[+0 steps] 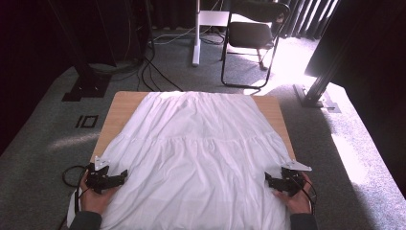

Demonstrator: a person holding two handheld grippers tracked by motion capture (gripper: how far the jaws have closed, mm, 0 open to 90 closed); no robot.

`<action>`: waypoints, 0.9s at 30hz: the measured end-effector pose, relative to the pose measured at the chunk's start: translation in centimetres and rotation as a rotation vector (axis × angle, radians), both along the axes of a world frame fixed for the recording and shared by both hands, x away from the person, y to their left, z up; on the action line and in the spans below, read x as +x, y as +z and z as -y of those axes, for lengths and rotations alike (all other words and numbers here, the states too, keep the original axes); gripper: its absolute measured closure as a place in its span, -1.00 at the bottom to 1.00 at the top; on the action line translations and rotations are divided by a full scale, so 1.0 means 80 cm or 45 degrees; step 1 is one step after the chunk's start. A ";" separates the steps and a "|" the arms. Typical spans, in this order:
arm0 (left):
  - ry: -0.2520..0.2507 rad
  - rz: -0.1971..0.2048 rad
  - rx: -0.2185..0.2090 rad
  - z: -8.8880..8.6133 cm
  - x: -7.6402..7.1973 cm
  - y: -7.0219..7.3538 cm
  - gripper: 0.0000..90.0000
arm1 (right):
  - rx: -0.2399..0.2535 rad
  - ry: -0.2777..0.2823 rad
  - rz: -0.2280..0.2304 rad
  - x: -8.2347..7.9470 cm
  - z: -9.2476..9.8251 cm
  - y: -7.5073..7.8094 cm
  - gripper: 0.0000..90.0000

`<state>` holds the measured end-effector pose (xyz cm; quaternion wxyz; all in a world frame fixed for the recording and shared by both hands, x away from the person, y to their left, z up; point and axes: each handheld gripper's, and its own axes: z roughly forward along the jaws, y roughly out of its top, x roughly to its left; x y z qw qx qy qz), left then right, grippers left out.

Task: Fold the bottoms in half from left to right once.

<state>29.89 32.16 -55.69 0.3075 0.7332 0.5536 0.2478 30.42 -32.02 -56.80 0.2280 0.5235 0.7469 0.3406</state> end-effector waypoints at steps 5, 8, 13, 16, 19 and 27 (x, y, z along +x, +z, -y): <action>0.000 0.003 -0.001 0.000 0.000 0.000 -0.64 | 0.000 0.001 0.000 0.000 0.000 0.000 -0.61; 0.017 0.014 -0.007 -0.001 -0.001 0.001 -0.54 | -0.001 0.001 0.000 0.000 0.000 0.000 -0.61; 0.001 0.048 -0.022 -0.003 -0.008 0.012 -0.34 | 0.000 0.000 0.000 0.000 0.000 0.000 -0.61; 0.010 0.106 -0.022 -0.015 -0.011 0.027 -0.44 | 0.001 0.000 0.000 0.000 0.000 0.000 -0.61; 0.038 0.105 -0.051 -0.033 -0.005 0.034 -0.57 | 0.001 0.000 -0.001 0.000 0.000 0.000 -0.61; 0.079 -0.013 -0.042 -0.048 0.015 0.015 -0.91 | 0.001 0.000 0.000 0.000 0.000 0.000 -0.61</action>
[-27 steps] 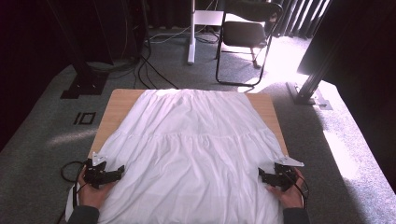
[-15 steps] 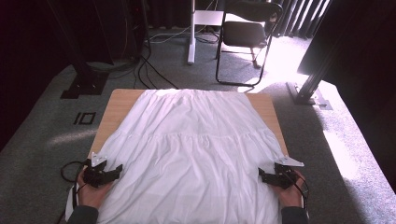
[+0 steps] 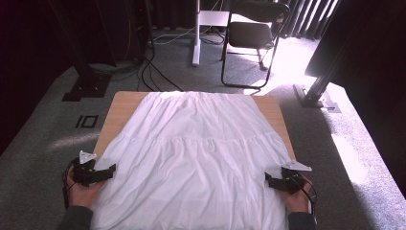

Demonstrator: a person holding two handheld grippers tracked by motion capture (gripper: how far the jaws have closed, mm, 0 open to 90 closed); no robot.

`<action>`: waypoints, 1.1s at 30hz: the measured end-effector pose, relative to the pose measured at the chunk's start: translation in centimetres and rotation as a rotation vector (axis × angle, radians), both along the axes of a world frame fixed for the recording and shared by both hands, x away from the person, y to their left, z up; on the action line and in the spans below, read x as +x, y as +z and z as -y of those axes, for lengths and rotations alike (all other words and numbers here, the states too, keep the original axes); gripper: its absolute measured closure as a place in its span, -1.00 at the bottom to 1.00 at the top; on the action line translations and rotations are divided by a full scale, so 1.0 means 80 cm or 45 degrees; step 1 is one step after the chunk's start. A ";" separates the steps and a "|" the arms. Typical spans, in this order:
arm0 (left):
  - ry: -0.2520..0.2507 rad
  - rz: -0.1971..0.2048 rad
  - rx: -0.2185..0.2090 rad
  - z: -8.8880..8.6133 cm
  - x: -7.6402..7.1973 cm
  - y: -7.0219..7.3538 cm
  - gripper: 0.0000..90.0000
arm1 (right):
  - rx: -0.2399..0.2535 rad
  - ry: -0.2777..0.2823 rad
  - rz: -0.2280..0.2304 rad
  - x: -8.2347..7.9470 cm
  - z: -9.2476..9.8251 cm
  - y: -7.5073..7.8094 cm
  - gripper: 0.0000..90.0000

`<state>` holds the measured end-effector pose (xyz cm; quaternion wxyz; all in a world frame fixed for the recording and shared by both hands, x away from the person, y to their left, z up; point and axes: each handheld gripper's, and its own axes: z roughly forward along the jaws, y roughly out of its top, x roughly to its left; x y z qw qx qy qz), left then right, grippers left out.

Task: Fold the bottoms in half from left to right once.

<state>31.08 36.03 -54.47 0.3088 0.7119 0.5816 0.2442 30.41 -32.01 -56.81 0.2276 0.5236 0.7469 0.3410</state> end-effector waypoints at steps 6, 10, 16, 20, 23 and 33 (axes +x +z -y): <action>-0.004 -0.053 0.050 0.004 0.003 -0.013 -0.94 | 0.000 0.000 0.001 0.000 0.000 0.000 -0.61; 0.004 -0.051 0.057 0.004 0.004 -0.013 -0.94 | 0.000 0.000 0.000 0.000 0.000 0.000 -0.61; 0.055 -0.031 0.063 0.002 0.005 -0.014 -0.91 | 0.001 -0.001 0.000 0.000 0.000 0.000 -0.61; 0.129 -0.018 0.102 0.001 0.006 -0.013 -0.97 | 0.001 0.000 0.000 0.000 0.000 0.000 -0.61; 0.118 -0.031 0.079 -0.001 0.007 -0.014 -0.97 | 0.000 0.000 0.000 0.000 0.000 0.000 -0.61; -0.026 -0.033 0.017 -0.002 -0.005 -0.002 0.37 | 0.001 0.000 0.000 0.000 0.000 0.000 -0.61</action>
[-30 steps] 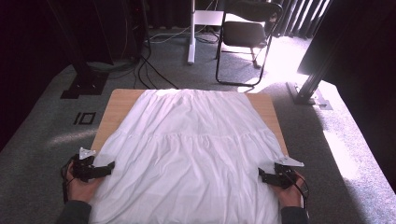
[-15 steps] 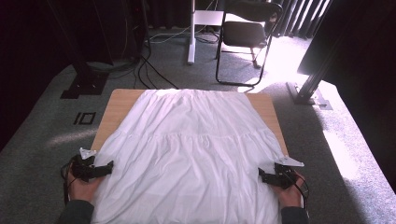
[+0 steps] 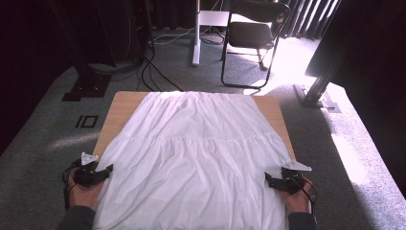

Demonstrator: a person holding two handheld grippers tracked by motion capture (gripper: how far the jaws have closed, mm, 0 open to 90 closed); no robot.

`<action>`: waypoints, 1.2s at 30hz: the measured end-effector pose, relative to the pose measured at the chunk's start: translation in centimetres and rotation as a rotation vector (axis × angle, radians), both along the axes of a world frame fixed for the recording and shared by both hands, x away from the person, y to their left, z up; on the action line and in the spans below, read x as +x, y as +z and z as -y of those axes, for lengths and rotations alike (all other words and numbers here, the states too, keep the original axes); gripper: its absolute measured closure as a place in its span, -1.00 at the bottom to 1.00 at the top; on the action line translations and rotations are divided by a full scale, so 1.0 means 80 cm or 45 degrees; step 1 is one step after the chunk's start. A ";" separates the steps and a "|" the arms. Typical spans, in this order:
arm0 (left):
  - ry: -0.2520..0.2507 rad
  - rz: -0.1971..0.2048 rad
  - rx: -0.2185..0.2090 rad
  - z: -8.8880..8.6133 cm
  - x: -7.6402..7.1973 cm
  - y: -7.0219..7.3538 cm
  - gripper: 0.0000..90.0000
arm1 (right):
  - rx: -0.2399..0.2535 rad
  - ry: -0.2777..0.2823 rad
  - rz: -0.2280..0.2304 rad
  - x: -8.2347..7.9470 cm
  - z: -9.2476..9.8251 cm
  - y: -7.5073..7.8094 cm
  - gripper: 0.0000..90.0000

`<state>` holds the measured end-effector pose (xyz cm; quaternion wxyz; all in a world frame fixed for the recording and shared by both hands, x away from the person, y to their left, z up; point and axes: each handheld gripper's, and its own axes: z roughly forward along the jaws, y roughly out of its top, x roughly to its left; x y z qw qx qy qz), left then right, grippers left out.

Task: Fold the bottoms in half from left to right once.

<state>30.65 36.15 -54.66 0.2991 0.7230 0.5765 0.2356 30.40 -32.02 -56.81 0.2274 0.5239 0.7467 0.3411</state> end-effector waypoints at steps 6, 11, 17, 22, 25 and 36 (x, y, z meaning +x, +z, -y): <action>0.039 0.022 0.000 -0.022 -0.009 0.008 0.97 | 0.000 0.002 0.000 0.000 0.000 0.000 -0.60; 0.118 0.065 0.002 -0.057 -0.018 0.023 0.97 | 0.000 0.001 0.005 -0.001 -0.001 0.000 -0.56; 0.234 0.072 -0.008 -0.106 -0.024 0.024 0.98 | 0.002 0.034 0.005 -0.005 -0.009 0.000 -0.56; 0.379 0.074 0.011 -0.138 -0.026 0.027 0.98 | 0.000 0.088 0.005 -0.009 -0.026 0.000 -0.56; 0.437 0.096 -0.029 -0.147 -0.027 0.036 0.98 | -0.007 0.139 0.007 -0.015 -0.041 0.001 -0.51; 0.062 0.310 -0.168 -0.081 -0.037 0.107 0.98 | -0.001 -0.027 0.109 -0.028 -0.013 0.018 -0.19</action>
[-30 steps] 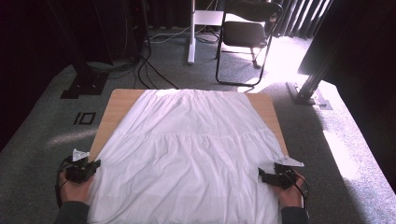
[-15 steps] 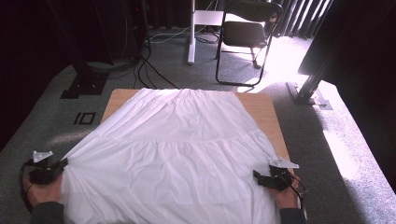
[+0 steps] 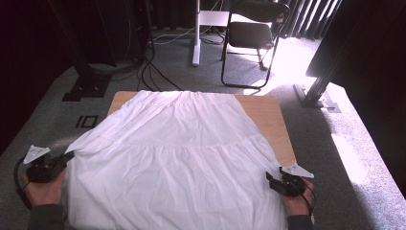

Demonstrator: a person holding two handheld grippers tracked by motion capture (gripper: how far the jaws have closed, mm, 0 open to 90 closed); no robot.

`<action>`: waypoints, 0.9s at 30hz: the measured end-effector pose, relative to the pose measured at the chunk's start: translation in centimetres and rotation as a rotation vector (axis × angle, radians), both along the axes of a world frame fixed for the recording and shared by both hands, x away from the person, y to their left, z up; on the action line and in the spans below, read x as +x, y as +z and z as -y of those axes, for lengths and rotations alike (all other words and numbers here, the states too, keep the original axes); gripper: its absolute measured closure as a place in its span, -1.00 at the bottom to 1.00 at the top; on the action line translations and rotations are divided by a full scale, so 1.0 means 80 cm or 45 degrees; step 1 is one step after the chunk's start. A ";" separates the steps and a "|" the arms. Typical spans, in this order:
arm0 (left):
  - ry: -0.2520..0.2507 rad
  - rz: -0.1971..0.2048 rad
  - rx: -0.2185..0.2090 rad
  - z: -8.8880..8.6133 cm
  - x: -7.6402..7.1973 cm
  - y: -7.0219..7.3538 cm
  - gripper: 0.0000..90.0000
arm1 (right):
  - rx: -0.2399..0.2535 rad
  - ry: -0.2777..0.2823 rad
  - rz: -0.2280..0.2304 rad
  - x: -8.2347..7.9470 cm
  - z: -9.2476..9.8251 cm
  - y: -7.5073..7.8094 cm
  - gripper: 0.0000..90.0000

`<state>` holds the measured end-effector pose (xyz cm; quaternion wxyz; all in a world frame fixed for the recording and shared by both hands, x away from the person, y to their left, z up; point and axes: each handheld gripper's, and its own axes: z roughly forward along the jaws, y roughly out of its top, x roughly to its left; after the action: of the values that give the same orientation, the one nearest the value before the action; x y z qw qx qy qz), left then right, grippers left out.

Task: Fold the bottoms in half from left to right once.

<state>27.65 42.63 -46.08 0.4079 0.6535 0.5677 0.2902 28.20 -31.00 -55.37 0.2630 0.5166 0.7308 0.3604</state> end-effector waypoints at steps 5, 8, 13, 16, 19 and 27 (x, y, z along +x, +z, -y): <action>-0.206 0.066 -0.054 0.045 0.001 0.027 0.98 | -0.030 -0.015 -0.033 0.003 0.002 -0.005 -0.16; -0.329 0.092 -0.047 0.079 0.004 0.043 0.98 | -0.074 -0.021 -0.063 0.005 -0.001 -0.011 -0.17; -0.540 0.129 -0.027 0.148 0.013 0.066 0.98 | -0.067 -0.015 -0.062 0.006 -0.001 -0.014 -0.21; -0.657 0.131 0.015 0.198 0.020 0.076 0.98 | -0.014 -0.014 -0.069 0.007 0.003 -0.017 -0.23; -0.788 0.143 0.009 0.249 0.030 0.086 0.98 | -0.008 -0.014 -0.070 0.007 0.004 -0.017 -0.23; -1.193 0.151 -0.013 0.413 0.043 0.095 0.98 | -0.004 -0.014 -0.071 0.008 0.004 -0.017 -0.24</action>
<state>31.09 9.55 -38.50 0.5299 0.8196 0.1886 0.1090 28.81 -31.30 -56.74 0.2454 0.5301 0.7355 0.3432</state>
